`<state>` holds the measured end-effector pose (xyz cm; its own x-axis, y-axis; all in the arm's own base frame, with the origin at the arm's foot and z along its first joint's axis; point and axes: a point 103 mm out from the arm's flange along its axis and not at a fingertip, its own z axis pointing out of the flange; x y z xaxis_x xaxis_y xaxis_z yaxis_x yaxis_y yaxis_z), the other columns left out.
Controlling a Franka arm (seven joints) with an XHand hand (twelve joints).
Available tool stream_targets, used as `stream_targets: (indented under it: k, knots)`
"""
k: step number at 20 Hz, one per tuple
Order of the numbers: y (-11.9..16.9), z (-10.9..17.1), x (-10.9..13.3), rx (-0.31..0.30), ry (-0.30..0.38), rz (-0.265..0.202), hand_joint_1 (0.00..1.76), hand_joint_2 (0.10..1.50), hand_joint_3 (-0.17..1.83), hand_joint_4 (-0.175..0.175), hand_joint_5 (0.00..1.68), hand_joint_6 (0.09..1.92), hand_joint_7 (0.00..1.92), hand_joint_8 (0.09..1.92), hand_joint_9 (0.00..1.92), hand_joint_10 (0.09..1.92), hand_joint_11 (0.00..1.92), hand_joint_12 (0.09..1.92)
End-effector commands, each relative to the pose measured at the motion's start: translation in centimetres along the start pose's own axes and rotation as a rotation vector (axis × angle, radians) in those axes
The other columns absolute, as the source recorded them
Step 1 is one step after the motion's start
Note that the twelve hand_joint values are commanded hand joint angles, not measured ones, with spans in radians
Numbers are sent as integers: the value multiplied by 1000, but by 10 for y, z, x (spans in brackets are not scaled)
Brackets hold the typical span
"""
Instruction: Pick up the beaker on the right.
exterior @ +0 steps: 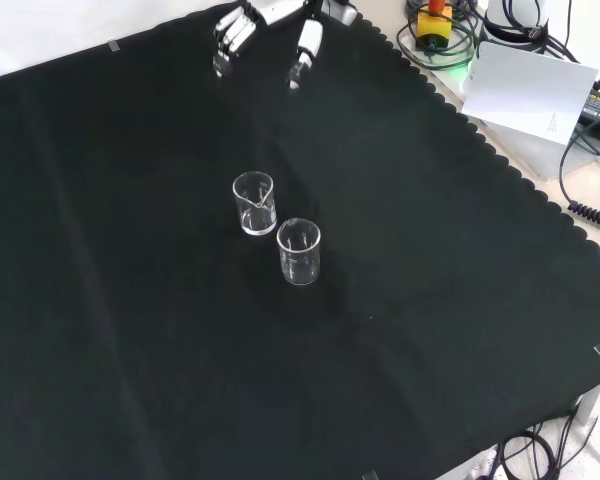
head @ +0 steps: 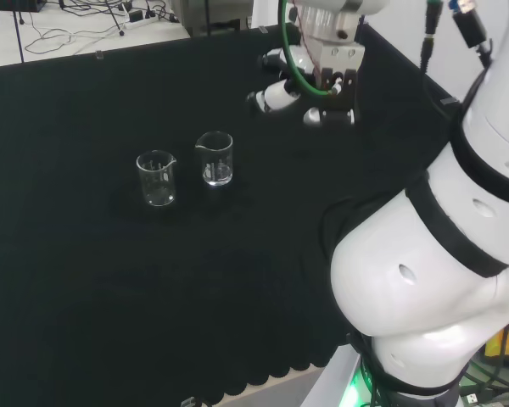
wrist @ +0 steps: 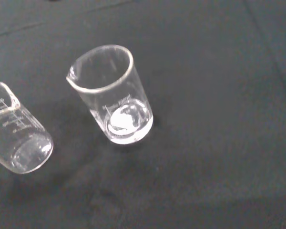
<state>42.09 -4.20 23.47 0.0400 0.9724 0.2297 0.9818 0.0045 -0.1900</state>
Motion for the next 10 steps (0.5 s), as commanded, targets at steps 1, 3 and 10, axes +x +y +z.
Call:
stream_targets:
  k: [1,3,10]
  knots:
    - [31,36,-5,18,65,-25,686,777,268,-9,339,87,207,595,379,639,86,1391]
    - [38,44,-6,31,68,-37,696,732,334,-6,328,87,188,595,357,646,69,1397]
    - [56,68,-6,33,104,-64,702,658,433,-13,407,87,218,617,355,662,54,1401]
